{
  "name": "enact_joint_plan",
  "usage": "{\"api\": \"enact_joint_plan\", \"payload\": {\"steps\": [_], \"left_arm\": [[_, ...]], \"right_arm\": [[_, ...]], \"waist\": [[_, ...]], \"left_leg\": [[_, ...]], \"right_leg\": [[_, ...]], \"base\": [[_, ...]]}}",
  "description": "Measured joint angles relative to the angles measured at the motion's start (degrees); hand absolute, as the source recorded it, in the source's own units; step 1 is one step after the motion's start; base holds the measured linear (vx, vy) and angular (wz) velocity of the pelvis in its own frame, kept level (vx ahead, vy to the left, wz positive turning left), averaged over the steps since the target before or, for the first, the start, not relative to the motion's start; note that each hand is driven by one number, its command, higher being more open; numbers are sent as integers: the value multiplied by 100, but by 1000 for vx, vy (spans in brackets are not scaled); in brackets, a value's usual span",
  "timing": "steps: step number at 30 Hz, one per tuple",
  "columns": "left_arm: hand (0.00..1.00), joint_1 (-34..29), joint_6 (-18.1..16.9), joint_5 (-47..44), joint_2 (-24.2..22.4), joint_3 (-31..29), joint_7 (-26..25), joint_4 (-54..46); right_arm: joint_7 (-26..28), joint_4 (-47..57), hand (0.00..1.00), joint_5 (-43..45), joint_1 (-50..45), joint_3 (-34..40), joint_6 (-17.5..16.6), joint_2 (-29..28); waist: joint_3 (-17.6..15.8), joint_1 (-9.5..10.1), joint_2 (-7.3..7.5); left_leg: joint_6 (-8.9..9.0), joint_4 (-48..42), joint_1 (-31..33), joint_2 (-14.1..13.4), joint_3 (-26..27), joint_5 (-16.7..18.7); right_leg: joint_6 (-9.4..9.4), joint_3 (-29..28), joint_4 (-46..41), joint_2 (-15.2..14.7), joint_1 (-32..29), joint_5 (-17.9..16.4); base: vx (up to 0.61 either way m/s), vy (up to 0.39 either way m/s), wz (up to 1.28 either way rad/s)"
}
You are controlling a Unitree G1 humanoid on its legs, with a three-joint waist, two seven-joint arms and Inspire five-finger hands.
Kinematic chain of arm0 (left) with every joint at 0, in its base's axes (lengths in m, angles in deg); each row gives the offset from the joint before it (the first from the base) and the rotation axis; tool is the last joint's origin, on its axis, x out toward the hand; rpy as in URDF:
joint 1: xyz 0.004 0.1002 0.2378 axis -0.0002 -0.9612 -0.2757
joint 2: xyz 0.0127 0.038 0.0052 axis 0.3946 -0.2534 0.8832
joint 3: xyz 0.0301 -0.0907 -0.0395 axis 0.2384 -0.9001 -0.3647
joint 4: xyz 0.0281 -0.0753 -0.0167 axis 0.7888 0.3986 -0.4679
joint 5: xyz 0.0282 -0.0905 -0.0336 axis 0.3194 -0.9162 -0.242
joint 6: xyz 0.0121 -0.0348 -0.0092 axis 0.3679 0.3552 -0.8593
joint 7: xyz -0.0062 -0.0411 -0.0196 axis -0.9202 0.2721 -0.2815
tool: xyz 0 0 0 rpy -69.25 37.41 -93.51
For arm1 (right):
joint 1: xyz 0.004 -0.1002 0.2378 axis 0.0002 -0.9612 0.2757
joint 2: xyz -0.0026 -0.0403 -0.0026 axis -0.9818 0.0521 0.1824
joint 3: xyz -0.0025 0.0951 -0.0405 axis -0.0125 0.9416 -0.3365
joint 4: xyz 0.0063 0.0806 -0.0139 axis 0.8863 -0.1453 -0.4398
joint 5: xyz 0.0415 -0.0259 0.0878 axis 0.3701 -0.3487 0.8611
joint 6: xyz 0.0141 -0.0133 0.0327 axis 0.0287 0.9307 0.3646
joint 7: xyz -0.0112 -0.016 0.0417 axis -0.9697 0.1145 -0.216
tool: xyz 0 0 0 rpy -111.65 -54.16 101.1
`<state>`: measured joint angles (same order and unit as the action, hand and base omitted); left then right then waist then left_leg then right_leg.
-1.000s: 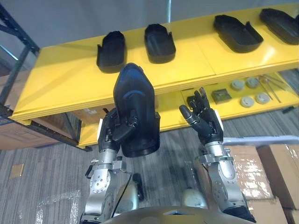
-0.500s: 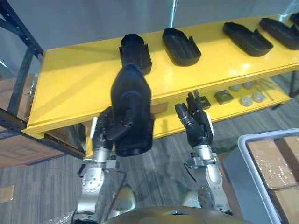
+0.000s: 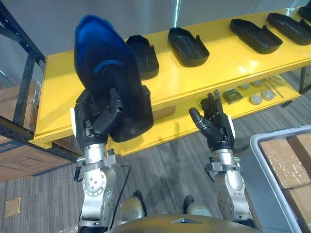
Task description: Walk over and take three plastic housings, then place them on the shelf
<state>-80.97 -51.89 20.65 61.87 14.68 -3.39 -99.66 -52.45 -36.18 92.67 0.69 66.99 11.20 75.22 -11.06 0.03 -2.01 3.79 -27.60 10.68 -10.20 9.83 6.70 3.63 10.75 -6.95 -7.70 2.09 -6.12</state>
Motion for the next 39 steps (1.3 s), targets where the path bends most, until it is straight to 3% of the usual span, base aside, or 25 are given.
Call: {"api": "enact_joint_plan", "payload": {"steps": [3,5,7,10,12,14,16,21,26,28,31,35,39], "left_arm": [[0,-55,-44,-3,-129,-168,-143,11],[0,-40,-144,25,-124,-174,-235,11],[0,-7,-143,222,-115,-185,-331,17],[0,124,-104,265,-26,-217,-407,82],[0,91,69,531,-5,-417,-499,79],[0,97,157,681,88,-637,-537,70],[0,109,316,695,220,-884,-571,60],[0,209,773,676,311,-1310,-711,82],[0,1179,975,634,856,-1679,-1129,741],[0,1831,1018,527,1269,-1858,-1368,1526],[0,2393,1027,123,1614,-1910,-1499,2256],[0,3093,1148,-139,1729,-1741,-1610,3234],[0,3331,1237,-275,1731,-1453,-1618,3449]], "right_arm": [[104,147,100,6,55,-8,-19,16],[208,166,100,11,234,50,-91,140],[265,161,100,2,327,47,-119,231],[252,122,100,16,398,-28,-132,164],[266,119,100,12,398,-240,-130,152],[248,119,100,-10,390,-348,-110,121],[225,116,100,-108,309,-361,-43,34],[175,-45,100,-358,-187,-311,322,-21],[162,-719,100,-913,-776,29,550,102],[405,-1076,100,-1013,-1142,138,565,435],[664,-1416,100,-1006,-1338,161,563,715],[912,-1559,100,-1004,-1238,-320,459,933],[1072,-1562,100,-988,-589,-1173,281,965]], "waist": [[-27,-15,27],[12,-32,-81],[20,-22,-100],[2,-42,125],[62,-32,222],[74,-39,229],[82,-44,229],[206,-184,221],[234,-386,184],[226,-567,129],[228,-685,102],[218,-803,86],[89,-735,7]], "left_leg": [[10,-208,46,-32,-136,-43],[-38,435,-131,-84,-306,-100],[185,902,-421,-11,-417,-103],[155,1441,-725,323,-279,-190],[55,1823,-967,584,-175,-332],[20,2025,-1035,673,-136,-413],[45,2163,-1033,688,-80,-486],[124,2265,-1016,541,33,-543],[185,2301,-1004,375,292,-562],[187,2326,-1018,365,352,-562],[193,2372,-1031,364,446,-577],[194,2377,-1009,355,480,-604],[188,2385,-980,361,415,-645]], "right_leg": [[79,0,11,-87,176,61],[151,-57,-54,-126,89,101],[240,-171,-78,-184,51,126],[384,-196,-68,-456,41,209],[466,-225,34,-681,121,263],[479,-221,78,-756,120,273],[557,-211,196,-758,95,331],[508,-252,338,-574,7,438],[498,-510,417,-402,-175,557],[501,-583,414,-388,-216,562],[512,-732,402,-376,-324,578],[507,-792,391,-364,-385,600],[495,-757,334,-365,-402,596]], "base": [[49,27,-5],[18,60,-12],[30,198,-20],[3,177,-9],[-11,114,-7],[-17,51,0],[-20,18,-1],[10,-29,-12],[13,-37,-29],[11,-9,-17],[-8,8,-23],[-20,0,-6],[-38,-5,7]]}}
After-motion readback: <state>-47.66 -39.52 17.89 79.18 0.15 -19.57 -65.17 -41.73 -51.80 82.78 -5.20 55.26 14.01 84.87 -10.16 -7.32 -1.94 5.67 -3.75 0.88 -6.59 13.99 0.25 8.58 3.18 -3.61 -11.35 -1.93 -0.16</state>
